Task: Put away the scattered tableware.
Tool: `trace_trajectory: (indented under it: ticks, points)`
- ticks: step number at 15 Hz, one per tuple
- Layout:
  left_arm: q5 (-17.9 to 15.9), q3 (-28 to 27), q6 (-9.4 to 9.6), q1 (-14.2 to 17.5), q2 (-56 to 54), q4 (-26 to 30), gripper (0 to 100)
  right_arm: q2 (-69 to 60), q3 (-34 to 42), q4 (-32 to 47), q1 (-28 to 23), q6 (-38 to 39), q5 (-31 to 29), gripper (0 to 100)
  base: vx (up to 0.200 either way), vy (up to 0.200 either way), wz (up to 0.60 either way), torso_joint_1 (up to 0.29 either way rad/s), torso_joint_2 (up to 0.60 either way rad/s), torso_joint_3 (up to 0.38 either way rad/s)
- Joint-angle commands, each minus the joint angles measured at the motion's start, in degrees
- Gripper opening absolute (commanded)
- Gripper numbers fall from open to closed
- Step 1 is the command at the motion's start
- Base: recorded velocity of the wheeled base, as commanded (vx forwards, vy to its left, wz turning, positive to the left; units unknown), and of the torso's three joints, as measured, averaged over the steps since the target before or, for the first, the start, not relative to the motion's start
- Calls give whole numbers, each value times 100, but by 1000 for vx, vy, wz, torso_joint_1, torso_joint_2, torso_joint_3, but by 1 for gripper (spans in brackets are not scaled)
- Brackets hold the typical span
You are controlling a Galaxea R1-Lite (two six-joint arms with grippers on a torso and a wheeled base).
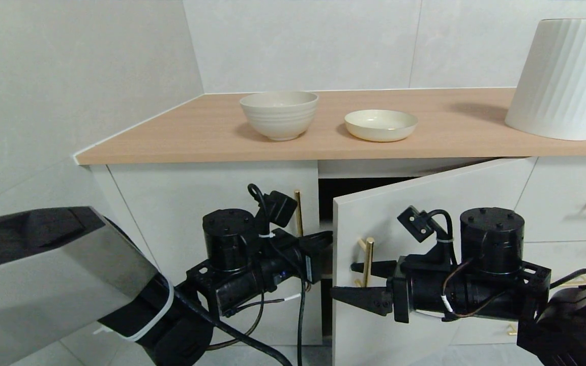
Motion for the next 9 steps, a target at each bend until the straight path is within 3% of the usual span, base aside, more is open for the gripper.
trace_trajectory:
  ticks: [1,4,9]
  points:
    - [-250,106,-10,-23,234,-225,0,10,4,-6,-10,1,-3,100,0,0,0,0,0,0]
    - [-522,62,-28,-32,621,-797,0,-8,22,-6,-19,-8,-3,100,0,0,0,0,0,0]
    - [-531,-70,-186,-129,638,-832,0,1,31,-6,-98,-8,-3,100,0,0,0,0,0,0]
